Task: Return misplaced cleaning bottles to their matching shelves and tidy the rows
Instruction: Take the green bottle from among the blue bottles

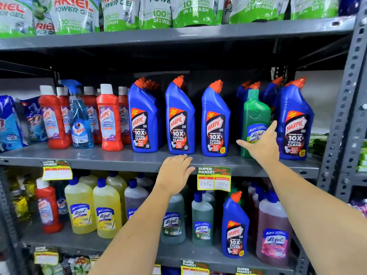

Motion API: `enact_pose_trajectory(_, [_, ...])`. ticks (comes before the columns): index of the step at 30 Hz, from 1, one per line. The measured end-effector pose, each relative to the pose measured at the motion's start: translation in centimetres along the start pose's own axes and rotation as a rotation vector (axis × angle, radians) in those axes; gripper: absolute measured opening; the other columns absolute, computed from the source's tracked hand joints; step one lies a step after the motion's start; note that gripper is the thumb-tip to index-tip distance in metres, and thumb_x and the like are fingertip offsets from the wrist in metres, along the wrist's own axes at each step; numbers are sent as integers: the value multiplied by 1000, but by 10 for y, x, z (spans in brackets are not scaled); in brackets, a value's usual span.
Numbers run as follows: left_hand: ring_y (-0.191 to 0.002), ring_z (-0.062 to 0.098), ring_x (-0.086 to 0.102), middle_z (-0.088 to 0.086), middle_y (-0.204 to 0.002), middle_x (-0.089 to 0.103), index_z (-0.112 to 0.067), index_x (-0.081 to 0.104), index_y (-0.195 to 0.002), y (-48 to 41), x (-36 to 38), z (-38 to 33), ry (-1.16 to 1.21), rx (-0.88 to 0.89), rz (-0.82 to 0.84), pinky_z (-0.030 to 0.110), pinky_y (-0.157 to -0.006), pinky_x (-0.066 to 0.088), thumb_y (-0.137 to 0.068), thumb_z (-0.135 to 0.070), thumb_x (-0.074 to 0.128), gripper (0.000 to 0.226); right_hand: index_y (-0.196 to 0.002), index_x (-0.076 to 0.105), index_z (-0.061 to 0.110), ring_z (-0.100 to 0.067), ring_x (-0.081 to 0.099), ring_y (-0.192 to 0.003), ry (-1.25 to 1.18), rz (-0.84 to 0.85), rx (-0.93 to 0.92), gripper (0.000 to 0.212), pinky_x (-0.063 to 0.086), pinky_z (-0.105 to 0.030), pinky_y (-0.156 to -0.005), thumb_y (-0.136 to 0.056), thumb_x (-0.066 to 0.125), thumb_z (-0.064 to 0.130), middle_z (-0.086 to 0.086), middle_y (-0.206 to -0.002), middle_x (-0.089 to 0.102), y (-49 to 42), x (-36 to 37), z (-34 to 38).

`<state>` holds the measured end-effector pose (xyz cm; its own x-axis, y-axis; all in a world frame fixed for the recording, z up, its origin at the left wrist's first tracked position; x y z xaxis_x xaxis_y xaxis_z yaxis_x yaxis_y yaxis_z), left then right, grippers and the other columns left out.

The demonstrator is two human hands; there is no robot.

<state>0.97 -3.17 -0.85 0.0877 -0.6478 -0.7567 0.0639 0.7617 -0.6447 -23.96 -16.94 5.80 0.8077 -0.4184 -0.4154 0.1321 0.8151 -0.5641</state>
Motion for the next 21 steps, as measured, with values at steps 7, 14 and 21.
enact_pose_trajectory(7, [-127,24,46,8,-138,54,-12,49,-134,0,0,-2,18,-22,-65,38,-104,33,-101,-34,41,40,-152,-6,8,-47,54,-117,104,-6,14,137,46,-53,-88,-59,91,34,-21,-143,39,-1,7,-3])
enact_pose_trajectory(14, [-130,35,43,17,-138,52,-9,51,-134,17,8,-17,80,-156,-246,50,-112,26,-98,-23,50,38,-153,3,12,-42,53,-121,0,-99,-18,135,43,-50,-95,-55,88,47,-13,-151,37,12,-10,-11])
enact_pose_trajectory(21, [-147,28,-1,15,-159,6,-9,12,-151,56,53,-30,91,-204,-177,49,-118,5,-99,-35,35,63,-152,10,5,-2,29,-129,-384,-354,-33,137,11,2,-98,-50,82,62,-11,-153,37,100,-48,-31])
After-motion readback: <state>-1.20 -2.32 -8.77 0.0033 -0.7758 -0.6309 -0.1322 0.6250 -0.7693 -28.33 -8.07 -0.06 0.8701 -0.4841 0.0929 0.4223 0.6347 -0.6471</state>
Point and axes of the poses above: each hand's wrist, its own y-axis away from the middle knuckle, its own x-axis out of the palm, z = x × y, the point moved 4 cm from there along -y, towards the middle knuckle
